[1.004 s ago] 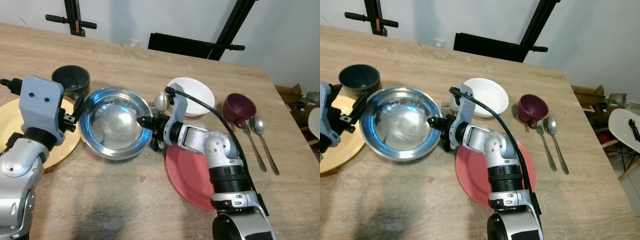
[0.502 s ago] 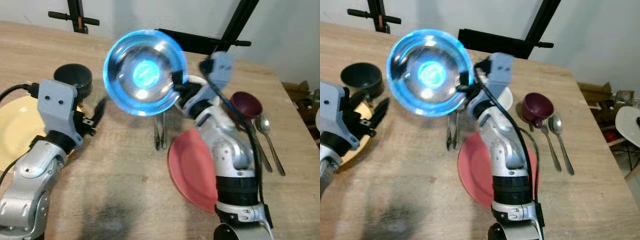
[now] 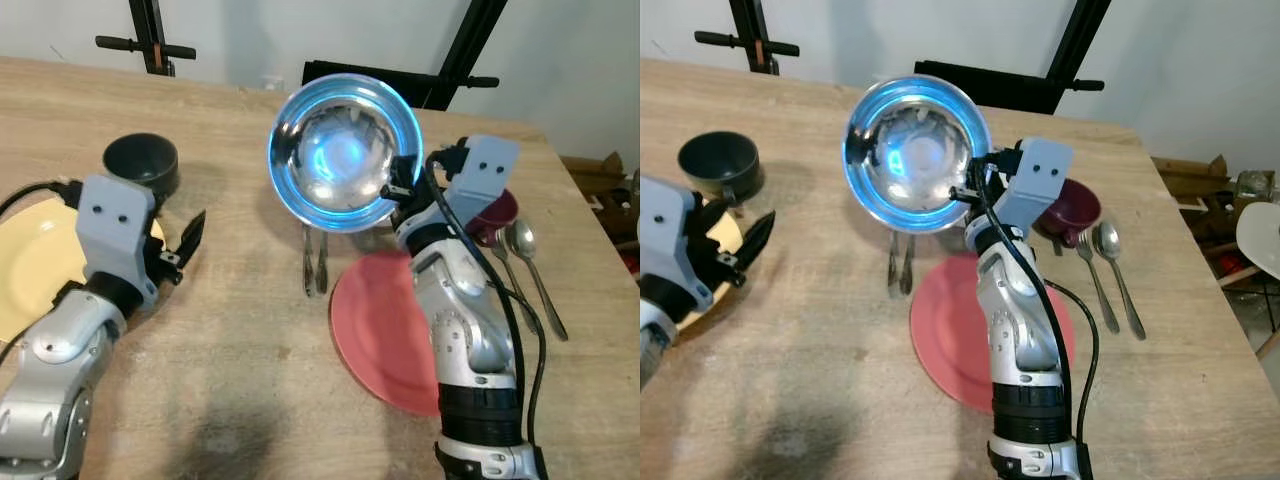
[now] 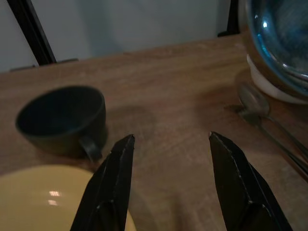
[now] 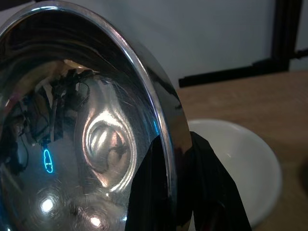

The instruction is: Setting the table

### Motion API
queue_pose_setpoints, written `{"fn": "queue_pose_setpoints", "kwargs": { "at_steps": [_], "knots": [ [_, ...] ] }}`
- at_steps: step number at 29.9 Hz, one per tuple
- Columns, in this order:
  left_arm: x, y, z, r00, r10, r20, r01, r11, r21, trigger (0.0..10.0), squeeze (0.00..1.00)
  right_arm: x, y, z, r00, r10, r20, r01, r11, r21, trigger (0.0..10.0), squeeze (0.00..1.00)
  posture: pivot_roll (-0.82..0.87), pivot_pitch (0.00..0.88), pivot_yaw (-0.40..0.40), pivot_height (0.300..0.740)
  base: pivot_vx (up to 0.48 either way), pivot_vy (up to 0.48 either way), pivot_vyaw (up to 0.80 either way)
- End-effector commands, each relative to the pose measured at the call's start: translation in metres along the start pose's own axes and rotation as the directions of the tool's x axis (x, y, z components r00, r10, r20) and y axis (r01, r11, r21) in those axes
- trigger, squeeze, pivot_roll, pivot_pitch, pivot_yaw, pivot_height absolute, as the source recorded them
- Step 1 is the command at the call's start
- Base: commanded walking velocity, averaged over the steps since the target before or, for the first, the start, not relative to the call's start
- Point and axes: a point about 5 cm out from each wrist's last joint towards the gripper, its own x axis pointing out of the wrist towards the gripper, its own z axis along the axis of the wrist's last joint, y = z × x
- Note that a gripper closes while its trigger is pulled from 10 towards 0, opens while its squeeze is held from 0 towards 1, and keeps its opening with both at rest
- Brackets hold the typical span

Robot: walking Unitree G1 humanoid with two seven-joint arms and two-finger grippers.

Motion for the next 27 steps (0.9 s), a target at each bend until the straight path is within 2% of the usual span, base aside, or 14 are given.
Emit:
{"fn": "queue_pose_setpoints", "kwargs": {
  "at_steps": [1, 3, 10, 16, 27],
  "knots": [
    [-0.001, -0.002, -0.008, 1.000, 0.007, -0.024, -0.008, 1.000, -0.026, 10.0, 0.00, -0.005, -0.014, 0.008, 0.998, -0.047, 0.039, 0.047, 0.999, 0.004, 10.0, 0.00, 0.01, 0.052, -0.064, 0.740, 0.000, 0.000, 0.00],
    [0.000, -0.002, -0.010, 1.000, 0.016, -0.023, -0.017, 0.999, -0.036, 10.0, 0.00, -0.008, -0.022, 0.010, 0.996, -0.071, 0.048, 0.071, 0.997, -0.006, 10.0, 0.00, 0.00, 0.052, -0.061, 0.740, 0.000, 0.000, 0.00],
    [0.004, -0.003, -0.011, 1.000, 0.015, -0.015, -0.016, 0.999, -0.038, 10.0, 0.00, -0.008, -0.025, 0.010, 0.995, -0.085, 0.055, 0.086, 0.996, -0.020, 10.0, 0.00, -0.01, 0.052, -0.059, 0.740, 0.000, 0.000, 0.00],
    [0.007, 0.001, -0.009, 1.000, 0.029, -0.009, -0.029, 0.999, -0.033, 10.0, 0.00, -0.008, -0.021, 0.005, 0.996, -0.074, 0.045, 0.075, 0.997, -0.020, 10.0, 0.00, -0.01, 0.055, -0.056, 0.740, -0.411, 0.000, 0.00],
    [0.010, 0.003, -0.008, 0.999, 0.034, 0.000, -0.034, 0.999, -0.029, 10.0, 0.00, -0.008, -0.024, 0.005, 0.996, -0.076, 0.038, 0.077, 0.997, -0.028, 10.0, 0.00, -0.02, 0.059, -0.052, 0.740, -0.463, 0.000, 0.00]
  ]
}}
